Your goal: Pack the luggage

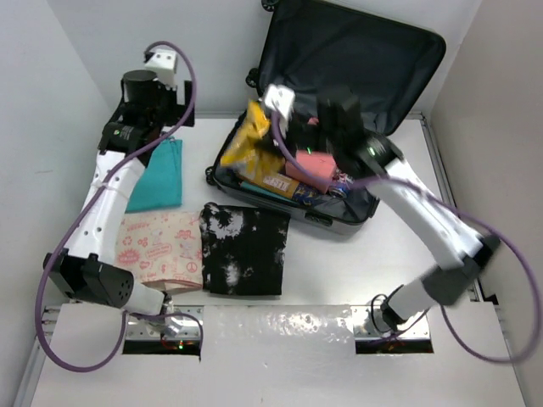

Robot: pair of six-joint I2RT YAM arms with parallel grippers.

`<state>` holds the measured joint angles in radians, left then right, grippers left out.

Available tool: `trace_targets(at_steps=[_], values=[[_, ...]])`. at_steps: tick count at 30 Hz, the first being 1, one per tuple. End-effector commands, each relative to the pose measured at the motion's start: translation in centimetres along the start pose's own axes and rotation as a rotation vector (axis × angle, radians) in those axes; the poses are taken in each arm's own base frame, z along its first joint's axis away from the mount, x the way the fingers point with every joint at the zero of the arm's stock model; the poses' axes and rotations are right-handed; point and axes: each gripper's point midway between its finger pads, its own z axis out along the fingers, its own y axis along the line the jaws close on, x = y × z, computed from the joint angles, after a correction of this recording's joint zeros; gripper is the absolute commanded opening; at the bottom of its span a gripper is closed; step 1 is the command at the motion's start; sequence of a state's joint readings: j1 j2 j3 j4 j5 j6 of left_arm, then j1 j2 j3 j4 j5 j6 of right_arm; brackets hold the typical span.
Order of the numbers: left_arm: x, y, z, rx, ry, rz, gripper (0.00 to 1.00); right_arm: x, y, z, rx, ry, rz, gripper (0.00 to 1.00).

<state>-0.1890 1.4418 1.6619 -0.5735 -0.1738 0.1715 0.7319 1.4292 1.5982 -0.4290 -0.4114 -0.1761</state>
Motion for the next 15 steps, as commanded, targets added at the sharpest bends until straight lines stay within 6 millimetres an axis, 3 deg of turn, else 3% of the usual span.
trace_targets(at_steps=[1,2,3,4,5,6,7,8,10,11,12,13,15], values=[[-2.7,1.8,-3.5,-0.053,-0.113,-0.129,0.95,-1.7,-6.1,3.5,-0.063,-0.07,-0.333,0.0],[-1.7,1.9,-3.4,-0.055,-0.098,-0.121,0.95,1.4,-8.3,6.2,-0.078,-0.017,-0.326,0.0],[-1.3,2.1,-3.7,-0.064,-0.096,-0.117,0.95,1.7,-9.6,7.2,-0.074,-0.011,-0.343,0.0],[-1.1,2.3,-4.1,-0.071,-0.099,-0.114,0.95,0.0,-11.3,7.5,-0.05,-0.043,-0.393,0.0],[-0.6,2.6,-4.7,-0.081,-0.098,-0.111,0.95,0.9,-12.5,8.5,-0.051,-0.042,-0.397,0.0],[-0.3,2.9,-5.0,-0.095,-0.096,-0.112,0.95,3.6,-13.8,10.4,-0.059,-0.017,-0.39,0.0],[0.0,3.1,-5.3,-0.1,-0.096,-0.112,0.95,4.1,-14.7,11.4,-0.045,-0.036,-0.441,0.0],[0.6,3.4,-5.6,-0.111,-0.089,-0.112,0.95,5.5,-15.2,12.4,-0.042,-0.033,-0.455,0.0],[1.3,3.5,-5.8,-0.115,-0.079,-0.103,0.95,10.6,-15.8,14.8,-0.06,-0.004,-0.424,0.0],[2.0,3.8,-6.0,-0.128,-0.065,-0.098,0.95,12.7,-16.1,14.9,-0.08,0.02,-0.404,0.01],[2.3,3.9,-6.0,-0.132,-0.058,-0.094,0.95,15.7,-15.1,15.0,-0.143,0.079,-0.363,0.04],[2.5,4.0,-6.4,-0.134,-0.061,-0.091,0.95,18.5,-14.8,15.3,-0.169,0.138,-0.378,0.09],[3.4,3.9,-6.3,-0.132,-0.053,-0.085,0.95,20.3,-14.4,15.1,-0.177,0.173,-0.396,0.32]])
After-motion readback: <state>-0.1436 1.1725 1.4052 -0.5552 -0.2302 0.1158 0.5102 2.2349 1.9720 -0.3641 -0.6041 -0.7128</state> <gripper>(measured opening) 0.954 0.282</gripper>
